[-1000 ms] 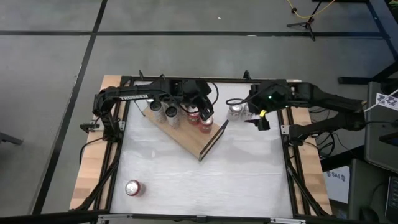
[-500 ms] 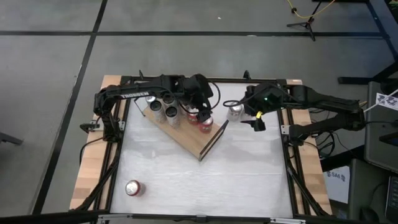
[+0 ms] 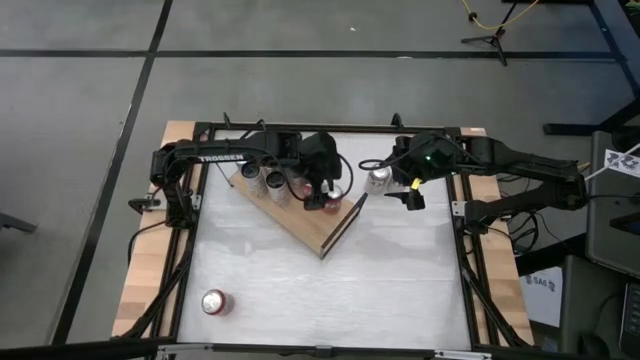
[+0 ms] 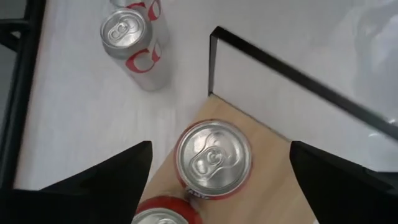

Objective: Place canned beverage on shelf
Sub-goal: Put the right red soda can aligned with the red soda can on the shelf

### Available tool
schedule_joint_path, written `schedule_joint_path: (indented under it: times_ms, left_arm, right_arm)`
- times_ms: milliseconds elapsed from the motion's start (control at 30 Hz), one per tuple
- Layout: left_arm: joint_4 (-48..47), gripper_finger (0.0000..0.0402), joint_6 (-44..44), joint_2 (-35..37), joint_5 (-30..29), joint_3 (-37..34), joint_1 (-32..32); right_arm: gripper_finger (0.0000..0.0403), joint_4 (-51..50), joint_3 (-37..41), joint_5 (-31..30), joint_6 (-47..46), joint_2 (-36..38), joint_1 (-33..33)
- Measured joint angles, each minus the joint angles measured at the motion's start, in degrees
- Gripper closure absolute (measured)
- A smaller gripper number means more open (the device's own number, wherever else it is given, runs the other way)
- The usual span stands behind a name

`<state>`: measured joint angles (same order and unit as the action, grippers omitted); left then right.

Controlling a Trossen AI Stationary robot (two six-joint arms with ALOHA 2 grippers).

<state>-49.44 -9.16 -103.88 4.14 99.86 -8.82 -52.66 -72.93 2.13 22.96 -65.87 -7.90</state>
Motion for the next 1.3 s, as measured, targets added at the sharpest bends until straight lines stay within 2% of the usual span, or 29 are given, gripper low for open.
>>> schedule_joint_path:
  times_ms: [133,267,633,767,1300]
  left_arm:
    - [1.78,0.0023,-1.77,0.00,-2.14,-2.62,0.01]
    - [3.34,0.0024,0.77,0.00,-5.33,-4.63,0.02]
    - [4.02,0.0026,1.10,0.00,-4.36,-6.03,0.02]
    - [4.12,0.0026,1.45,0.00,-2.24,-6.02,0.00]
    - [5.21,0.0027,1.57,-3.34,-3.08,-6.06,-0.04]
  right_arm:
    - [0.0024,-0.02,0.00,0.00,0.00,0.00,-0.01]
    - [0.0024,-0.06,0.00,0.00,0.00,0.00,0.00]
    - [0.0024,-0.11,0.00,0.02,0.00,0.00,0.00]
    - [0.0024,-0.11,0.00,0.02,-0.02,0.00,0.00]
    - [0.0024,-0.28,0.00,0.49,-0.15,0.00,0.00]
